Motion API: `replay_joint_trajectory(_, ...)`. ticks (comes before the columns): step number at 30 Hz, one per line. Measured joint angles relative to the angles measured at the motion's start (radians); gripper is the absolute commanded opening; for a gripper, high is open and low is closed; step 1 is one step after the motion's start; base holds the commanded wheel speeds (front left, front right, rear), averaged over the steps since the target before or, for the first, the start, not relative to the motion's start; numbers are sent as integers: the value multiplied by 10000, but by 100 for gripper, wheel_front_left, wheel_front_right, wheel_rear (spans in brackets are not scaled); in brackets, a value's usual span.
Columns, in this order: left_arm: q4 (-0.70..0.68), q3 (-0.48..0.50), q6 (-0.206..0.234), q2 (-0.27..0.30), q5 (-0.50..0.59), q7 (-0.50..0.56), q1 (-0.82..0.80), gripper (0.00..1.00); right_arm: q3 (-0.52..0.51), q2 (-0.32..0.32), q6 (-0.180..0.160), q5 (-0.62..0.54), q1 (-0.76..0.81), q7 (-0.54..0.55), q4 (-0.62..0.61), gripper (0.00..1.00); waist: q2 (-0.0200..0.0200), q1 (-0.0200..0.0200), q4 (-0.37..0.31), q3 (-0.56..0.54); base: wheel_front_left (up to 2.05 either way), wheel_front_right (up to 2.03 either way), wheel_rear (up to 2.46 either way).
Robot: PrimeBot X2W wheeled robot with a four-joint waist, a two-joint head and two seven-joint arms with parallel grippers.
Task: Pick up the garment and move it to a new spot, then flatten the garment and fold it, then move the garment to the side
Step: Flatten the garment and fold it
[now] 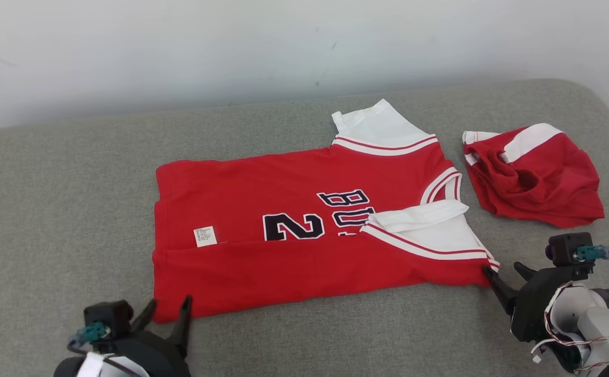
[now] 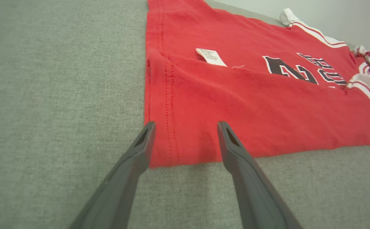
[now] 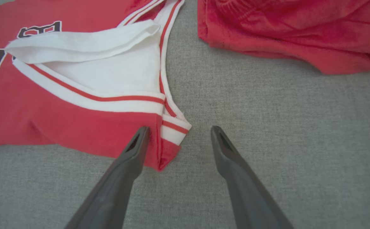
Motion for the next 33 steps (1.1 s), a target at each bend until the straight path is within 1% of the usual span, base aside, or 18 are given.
replay_joint_trajectory(3,360,42,12,31,-25,88,-137,100,42,104,0,0,-6,2,84,100,0,0,41,52,0,0,0)
replay_joint_trajectory(5,569,151,27,-100,-157,96,-144,100,58,234,0,8,-12,2,125,100,0,0,58,76,0,0,0)
replay_joint_trajectory(7,807,-10,81,-96,0,228,-194,100,104,366,0,8,-19,2,165,100,0,-1,70,93,0,0,0)
replay_joint_trajectory(9,901,52,98,-161,-90,224,-334,100,144,437,0,29,-21,6,257,100,0,-1,83,105,0,0,0)
replay_joint_trajectory(10,953,27,90,-182,-92,226,-400,100,144,476,0,71,-22,8,303,98,0,0,88,111,0,0,0)
replay_joint_trajectory(11,1049,38,86,-213,-102,232,-459,100,161,499,0,81,-28,12,330,29,0,0,93,116,0,0,0)
replay_joint_trajectory(12,1124,88,94,-253,-176,230,-507,70,182,512,0,81,-35,13,345,0,0,0,98,118,0,0,0)
replay_joint_trajectory(13,1189,67,92,-267,-180,245,-536,27,203,514,0,81,-42,13,360,0,0,-1,103,119,0,0,0)
replay_joint_trajectory(14,1248,27,52,-253,-165,301,-544,0,217,520,0,82,-45,15,370,0,0,-1,106,119,0,0,0)
replay_joint_trajectory(18,1425,19,-6,-257,-198,309,-546,0,255,587,13,174,-45,17,401,0,0,0,119,102,0,0,0)
replay_joint_trajectory(19,1473,-2,-82,-270,-198,303,-560,0,257,583,13,176,-44,15,430,0,0,0,125,81,0,0,0)
replay_joint_trajectory(25,1726,-23,-167,-286,-228,203,-533,0,290,585,13,416,123,-36,449,0,0,0,173,-219,0,0,0)
replay_joint_trajectory(30,1735,-25,-255,-230,-228,-58,-215,0,341,573,13,625,770,-199,232,0,0,0,226,-636,0,0,0)
replay_joint_trajectory(33,1638,-27,-263,-13,-224,-146,275,0,343,472,15,767,1176,-359,-75,0,-1,-1,248,-912,0,0,0)
